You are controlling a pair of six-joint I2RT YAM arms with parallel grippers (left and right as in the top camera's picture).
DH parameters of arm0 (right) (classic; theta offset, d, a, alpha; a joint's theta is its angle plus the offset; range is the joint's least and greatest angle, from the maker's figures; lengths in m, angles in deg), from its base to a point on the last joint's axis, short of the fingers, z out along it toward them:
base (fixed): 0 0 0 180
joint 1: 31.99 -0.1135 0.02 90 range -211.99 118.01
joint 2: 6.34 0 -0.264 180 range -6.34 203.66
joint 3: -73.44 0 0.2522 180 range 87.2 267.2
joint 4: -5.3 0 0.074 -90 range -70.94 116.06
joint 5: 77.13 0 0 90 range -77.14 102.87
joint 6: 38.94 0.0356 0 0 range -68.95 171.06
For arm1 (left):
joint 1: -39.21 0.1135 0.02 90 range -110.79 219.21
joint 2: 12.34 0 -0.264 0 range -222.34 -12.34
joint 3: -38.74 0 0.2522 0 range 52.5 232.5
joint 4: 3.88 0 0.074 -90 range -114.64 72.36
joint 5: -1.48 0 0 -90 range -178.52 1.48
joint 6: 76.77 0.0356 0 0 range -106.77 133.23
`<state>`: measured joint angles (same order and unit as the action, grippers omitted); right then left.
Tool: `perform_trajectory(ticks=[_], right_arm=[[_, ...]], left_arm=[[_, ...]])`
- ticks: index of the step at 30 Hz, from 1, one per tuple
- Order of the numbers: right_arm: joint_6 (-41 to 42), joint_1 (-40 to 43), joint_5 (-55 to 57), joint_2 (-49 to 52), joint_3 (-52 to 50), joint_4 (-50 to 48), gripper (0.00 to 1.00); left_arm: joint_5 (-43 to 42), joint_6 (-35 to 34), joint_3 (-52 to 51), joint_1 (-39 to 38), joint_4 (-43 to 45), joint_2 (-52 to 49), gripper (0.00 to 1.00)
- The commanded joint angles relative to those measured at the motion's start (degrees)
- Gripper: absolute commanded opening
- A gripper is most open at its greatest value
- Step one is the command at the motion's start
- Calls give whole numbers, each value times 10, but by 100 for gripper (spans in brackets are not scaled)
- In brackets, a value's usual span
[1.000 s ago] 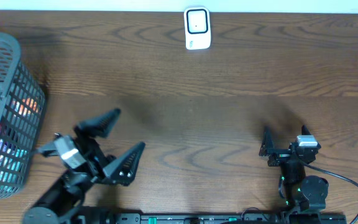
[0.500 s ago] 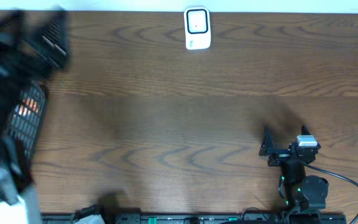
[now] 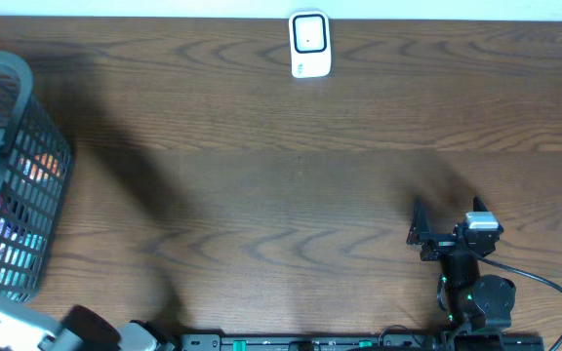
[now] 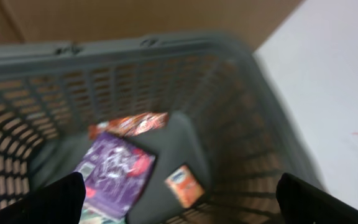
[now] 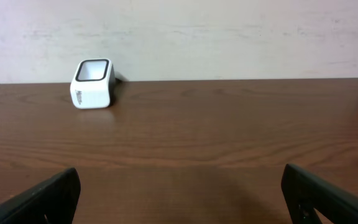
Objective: Scan the item barcode
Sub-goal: 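Swing the left gripper over the grey basket and reach inside, then grasp the purple snack package in the basket with the left gripper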
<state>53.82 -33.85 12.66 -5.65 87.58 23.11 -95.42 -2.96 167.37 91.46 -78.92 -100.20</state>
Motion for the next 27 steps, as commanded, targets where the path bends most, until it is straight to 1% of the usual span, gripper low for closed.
perform_trajectory(ticks=[1,3,5,8,10,11,13,14,17,22,27], right_arm=[[6,-3,1,-2,-1,2,99],[6,-3,1,-2,-1,2,99],[6,-3,1,-2,-1,2,99],[6,-3,1,-2,-1,2,99],[6,-3,1,-2,-1,3,99],[6,-3,1,-2,-1,2,99],[6,-3,1,-2,-1,2,99],[6,-3,1,-2,-1,2,99],[6,-3,1,-2,-1,3,99],[6,-3,1,-2,-1,2,99],[6,-3,1,-2,-1,2,99]], left_arm=[[-18,9,2,5,-3,-27,98],[-21,9,2,4,-7,-43,98],[-17,9,2,5,-40,-58,98],[24,5,-4,5,-61,-83,98],[86,-60,-4,5,-86,-105,98],[157,-156,-4,5,-120,-126,98],[190,-232,-4,5,-141,-157,98],[188,-244,-4,4,-141,-172,98],[152,-245,-4,4,-163,-221,98],[133,-249,-4,4,-209,-298,98],[129,-256,-4,4,-220,-355,98]])
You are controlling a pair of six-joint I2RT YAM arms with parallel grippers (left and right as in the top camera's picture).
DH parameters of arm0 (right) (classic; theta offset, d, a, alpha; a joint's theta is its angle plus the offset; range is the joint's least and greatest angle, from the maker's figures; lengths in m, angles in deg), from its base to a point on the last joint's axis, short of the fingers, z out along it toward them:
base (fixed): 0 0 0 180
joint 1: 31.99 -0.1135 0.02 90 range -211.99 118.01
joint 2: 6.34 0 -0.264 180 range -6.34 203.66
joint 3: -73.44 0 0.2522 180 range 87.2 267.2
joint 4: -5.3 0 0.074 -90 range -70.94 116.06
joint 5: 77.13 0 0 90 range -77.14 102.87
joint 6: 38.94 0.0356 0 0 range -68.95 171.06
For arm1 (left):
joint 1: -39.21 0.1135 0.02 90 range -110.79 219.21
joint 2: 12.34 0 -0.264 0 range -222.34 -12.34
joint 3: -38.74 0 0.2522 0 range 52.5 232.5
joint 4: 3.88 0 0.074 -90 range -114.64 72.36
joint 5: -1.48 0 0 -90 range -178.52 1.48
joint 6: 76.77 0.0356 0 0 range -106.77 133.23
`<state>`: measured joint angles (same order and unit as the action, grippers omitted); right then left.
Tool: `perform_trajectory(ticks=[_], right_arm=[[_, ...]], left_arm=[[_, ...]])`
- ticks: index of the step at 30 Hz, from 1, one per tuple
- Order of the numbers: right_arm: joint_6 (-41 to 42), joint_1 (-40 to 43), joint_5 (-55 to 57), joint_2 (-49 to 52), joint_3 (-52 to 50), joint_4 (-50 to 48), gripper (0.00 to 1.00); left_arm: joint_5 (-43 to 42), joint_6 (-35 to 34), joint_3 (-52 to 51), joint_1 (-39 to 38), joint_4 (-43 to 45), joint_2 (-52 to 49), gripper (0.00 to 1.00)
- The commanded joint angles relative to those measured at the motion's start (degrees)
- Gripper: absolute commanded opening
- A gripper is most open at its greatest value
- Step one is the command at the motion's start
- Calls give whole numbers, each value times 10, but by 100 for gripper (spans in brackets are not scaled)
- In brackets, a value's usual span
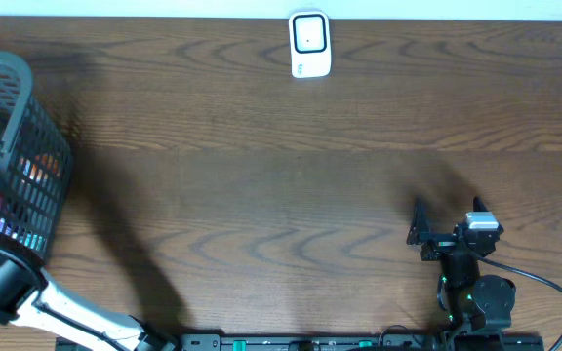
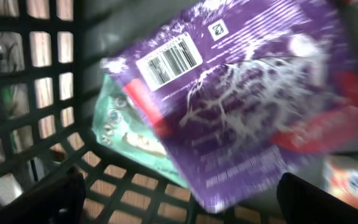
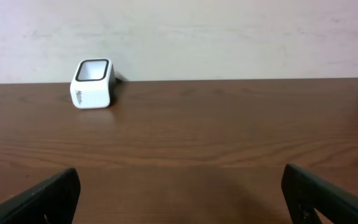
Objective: Scan the item barcode
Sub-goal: 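Grasp the purple snack package in the basket with the left gripper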
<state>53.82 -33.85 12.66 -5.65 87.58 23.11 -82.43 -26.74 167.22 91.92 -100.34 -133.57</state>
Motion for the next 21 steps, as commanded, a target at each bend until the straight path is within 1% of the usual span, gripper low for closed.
perform_trajectory(ticks=[1,10,11,13,14,15,17,21], right_arm=[[6,-3,1,-2,-1,2,99],[6,-3,1,-2,-1,2,99],[6,-3,1,-2,-1,3,99],[6,-3,1,-2,-1,2,99],[6,-3,1,-2,-1,3,99],[6,-3,1,-2,-1,3,99],[6,-3,1,-2,-1,2,99],[6,-3,1,-2,-1,2,99]], left_arm=[[-1,-18,-3,0,-6,-30,98],[-1,-17,-14,-1,0,-73,98],[-1,-17,-19,-1,4,-74,95],[0,-17,-33,-1,16,-75,70],[-1,-17,-38,-1,21,-75,62],[-1,-17,-41,-1,23,-75,57],[-1,-17,-43,-1,25,-75,52],[-1,-17,-43,-1,25,-75,50]])
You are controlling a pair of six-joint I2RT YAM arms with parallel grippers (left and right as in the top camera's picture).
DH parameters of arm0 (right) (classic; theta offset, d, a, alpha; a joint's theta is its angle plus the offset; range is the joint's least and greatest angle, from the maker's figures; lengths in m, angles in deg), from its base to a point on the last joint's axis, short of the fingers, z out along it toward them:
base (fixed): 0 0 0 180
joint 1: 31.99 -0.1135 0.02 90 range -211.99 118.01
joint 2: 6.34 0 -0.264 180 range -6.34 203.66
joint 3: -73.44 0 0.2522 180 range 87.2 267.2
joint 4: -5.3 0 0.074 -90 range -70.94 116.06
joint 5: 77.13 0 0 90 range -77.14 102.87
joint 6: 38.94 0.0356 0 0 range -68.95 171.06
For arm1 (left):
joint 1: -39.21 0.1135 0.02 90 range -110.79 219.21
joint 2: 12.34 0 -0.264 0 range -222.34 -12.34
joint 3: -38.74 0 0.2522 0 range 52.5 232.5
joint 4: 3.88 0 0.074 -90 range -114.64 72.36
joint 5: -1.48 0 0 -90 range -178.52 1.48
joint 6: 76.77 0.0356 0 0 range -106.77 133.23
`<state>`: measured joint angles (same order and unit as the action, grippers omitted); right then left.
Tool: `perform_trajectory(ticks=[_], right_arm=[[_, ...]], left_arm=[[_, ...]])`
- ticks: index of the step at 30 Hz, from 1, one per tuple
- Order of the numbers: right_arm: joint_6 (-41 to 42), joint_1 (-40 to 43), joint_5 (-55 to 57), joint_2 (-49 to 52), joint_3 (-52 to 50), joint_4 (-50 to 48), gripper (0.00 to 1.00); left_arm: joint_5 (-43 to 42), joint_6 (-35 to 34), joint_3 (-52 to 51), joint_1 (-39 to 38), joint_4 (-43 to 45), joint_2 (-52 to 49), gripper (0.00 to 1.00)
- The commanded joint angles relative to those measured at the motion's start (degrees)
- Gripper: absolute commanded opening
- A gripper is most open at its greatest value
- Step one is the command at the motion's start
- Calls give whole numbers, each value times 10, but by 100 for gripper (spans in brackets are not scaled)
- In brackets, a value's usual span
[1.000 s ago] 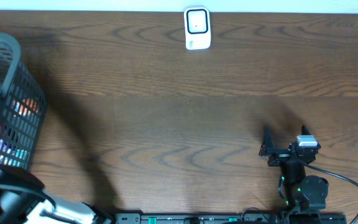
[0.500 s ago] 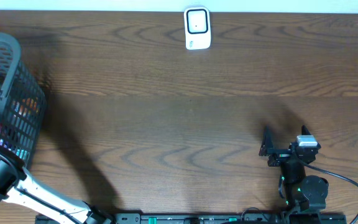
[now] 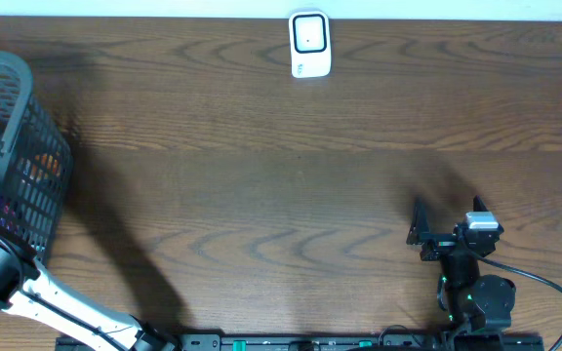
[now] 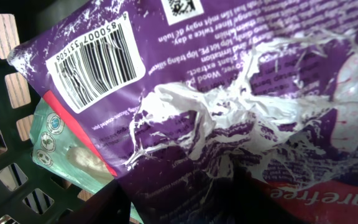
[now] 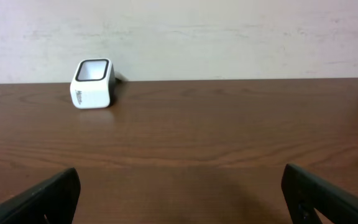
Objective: Scan the item barcode
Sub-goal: 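Grasp the purple snack package in the basket with the left gripper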
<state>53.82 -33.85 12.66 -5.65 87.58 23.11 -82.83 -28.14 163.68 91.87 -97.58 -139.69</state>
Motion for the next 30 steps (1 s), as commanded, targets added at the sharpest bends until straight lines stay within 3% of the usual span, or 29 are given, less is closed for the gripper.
perform_trajectory(ticks=[1,3,4,5,6,14,20,22,24,30], right_arm=[[6,-3,1,-2,-1,3,99],[6,-3,1,-2,-1,2,99],[6,-3,1,-2,-1,2,99],[6,-3,1,-2,-1,2,99],[6,-3,1,-2,-1,2,99],[6,-3,1,-2,-1,3,99],[6,-3,1,-2,-1,2,99],[6,-3,1,-2,-1,3,99],[6,-3,1,-2,-1,2,99],[6,-3,1,-2,-1,2,99]], left_arm=[[3,-3,-8,0,-2,-14,50],[3,-3,-8,0,2,-14,51],[3,-3,-8,0,5,-14,57],[3,-3,-8,0,6,-14,90],[3,-3,-8,0,8,-14,98],[3,-3,-20,0,21,-14,100],[3,-3,-77,0,69,-14,61],[3,-3,-98,0,88,-14,39],[3,-3,-107,0,94,-14,7],[-26,-3,-82,0,60,3,7]])
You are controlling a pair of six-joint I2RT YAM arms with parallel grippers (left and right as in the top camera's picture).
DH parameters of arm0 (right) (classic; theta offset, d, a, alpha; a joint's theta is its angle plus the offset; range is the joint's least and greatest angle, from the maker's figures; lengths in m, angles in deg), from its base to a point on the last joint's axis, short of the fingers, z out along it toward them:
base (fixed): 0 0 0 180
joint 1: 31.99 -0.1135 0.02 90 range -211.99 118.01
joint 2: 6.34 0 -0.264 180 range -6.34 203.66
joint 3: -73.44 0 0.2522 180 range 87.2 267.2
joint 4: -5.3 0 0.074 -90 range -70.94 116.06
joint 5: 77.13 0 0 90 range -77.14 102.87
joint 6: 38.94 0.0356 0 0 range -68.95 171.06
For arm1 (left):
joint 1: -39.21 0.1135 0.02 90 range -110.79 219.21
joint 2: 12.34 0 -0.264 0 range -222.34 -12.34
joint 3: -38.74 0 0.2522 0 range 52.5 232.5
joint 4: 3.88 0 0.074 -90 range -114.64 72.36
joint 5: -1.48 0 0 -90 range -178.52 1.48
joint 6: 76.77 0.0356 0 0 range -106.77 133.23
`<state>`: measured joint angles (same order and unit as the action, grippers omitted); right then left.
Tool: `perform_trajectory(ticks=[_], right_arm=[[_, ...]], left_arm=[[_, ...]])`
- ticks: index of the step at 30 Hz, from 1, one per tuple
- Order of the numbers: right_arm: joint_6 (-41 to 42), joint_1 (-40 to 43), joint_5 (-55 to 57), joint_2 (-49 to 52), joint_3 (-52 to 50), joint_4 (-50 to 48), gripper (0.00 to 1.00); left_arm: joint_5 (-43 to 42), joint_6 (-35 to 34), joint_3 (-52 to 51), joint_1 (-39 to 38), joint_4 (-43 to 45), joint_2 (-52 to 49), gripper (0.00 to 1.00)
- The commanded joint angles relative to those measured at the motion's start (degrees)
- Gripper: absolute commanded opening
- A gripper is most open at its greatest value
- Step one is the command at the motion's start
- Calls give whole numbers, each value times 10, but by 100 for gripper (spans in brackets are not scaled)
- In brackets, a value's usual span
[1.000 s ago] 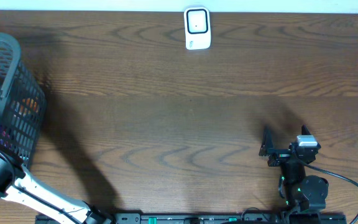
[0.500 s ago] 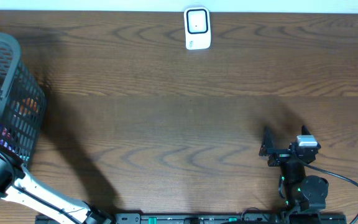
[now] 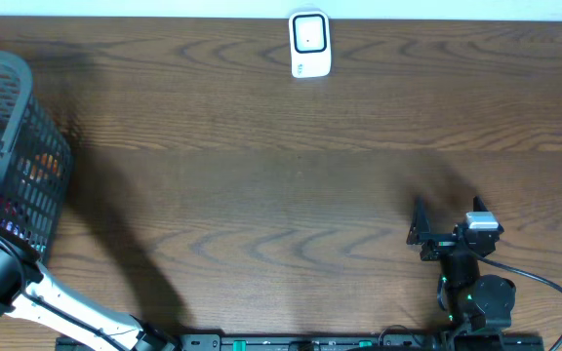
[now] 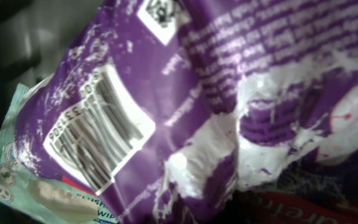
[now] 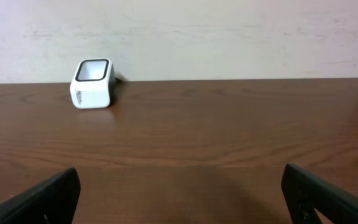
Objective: Scan the item barcode
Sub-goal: 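Grasp the purple snack package in the basket with the left gripper, then carry the purple package to the table centre and release it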
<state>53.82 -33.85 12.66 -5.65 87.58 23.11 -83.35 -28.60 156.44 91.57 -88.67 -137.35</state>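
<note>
Filling the left wrist view is a crinkled purple packet (image 4: 229, 93) with its white barcode (image 4: 95, 134) facing the camera. My left gripper (image 4: 229, 211) is down inside the grey basket (image 3: 27, 117), its dark jaws closed in on the packet's lower middle. The view is blurred. The white scanner (image 3: 309, 44) stands at the table's far edge, and it also shows in the right wrist view as the scanner (image 5: 92, 83). My right gripper (image 3: 416, 232) rests open near the front right, nothing between its fingers.
A pale green packet (image 4: 36, 193) lies under the purple one. The basket holds other orange and coloured packets behind its mesh wall. My left arm reaches over the basket's front corner. Bare wooden table lies between basket and scanner.
The purple packet now sits tilted and more crumpled in the left wrist view, its barcode lower and turned. The dark jaws have drawn in at the bottom middle. The right arm is unchanged.
My left gripper first hung open above the basket, packets lying far below. Then it was lower, the purple packet large between open fingers. Then it was right against the packet, jaws closing in. Now the packet is pinched and tilted. The right arm never moved.
</note>
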Motion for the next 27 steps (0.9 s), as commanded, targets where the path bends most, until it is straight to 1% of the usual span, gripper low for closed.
perform_trajectory(ticks=[1,3,6,10,13,18,20,23,25,26,27], right_arm=[[6,-3,1,-2,-1,2,99],[6,-3,1,-2,-1,2,99],[6,-3,1,-2,-1,2,99],[6,-3,1,-2,-1,2,99],[6,-3,1,-2,-1,3,99],[6,-3,1,-2,-1,2,99],[6,-3,1,-2,-1,2,99],[6,-3,1,-2,-1,2,99],[6,-3,1,-2,-1,2,99],[6,-3,1,-2,-1,2,99],[6,-3,1,-2,-1,2,99]], left_arm=[[-35,2,-2,3,-38,-12,7],[-78,2,18,3,-50,9,7],[-175,8,39,3,-46,59,7],[-268,7,52,3,-10,152,7],[-304,5,52,3,30,232,7],[-307,-21,52,3,97,370,7],[-312,-40,52,3,110,412,7],[-367,-92,52,-4,122,467,8],[-414,-118,52,-33,128,491,7],[-423,-119,52,-56,133,496,7],[-420,-118,52,-94,134,499,7]])
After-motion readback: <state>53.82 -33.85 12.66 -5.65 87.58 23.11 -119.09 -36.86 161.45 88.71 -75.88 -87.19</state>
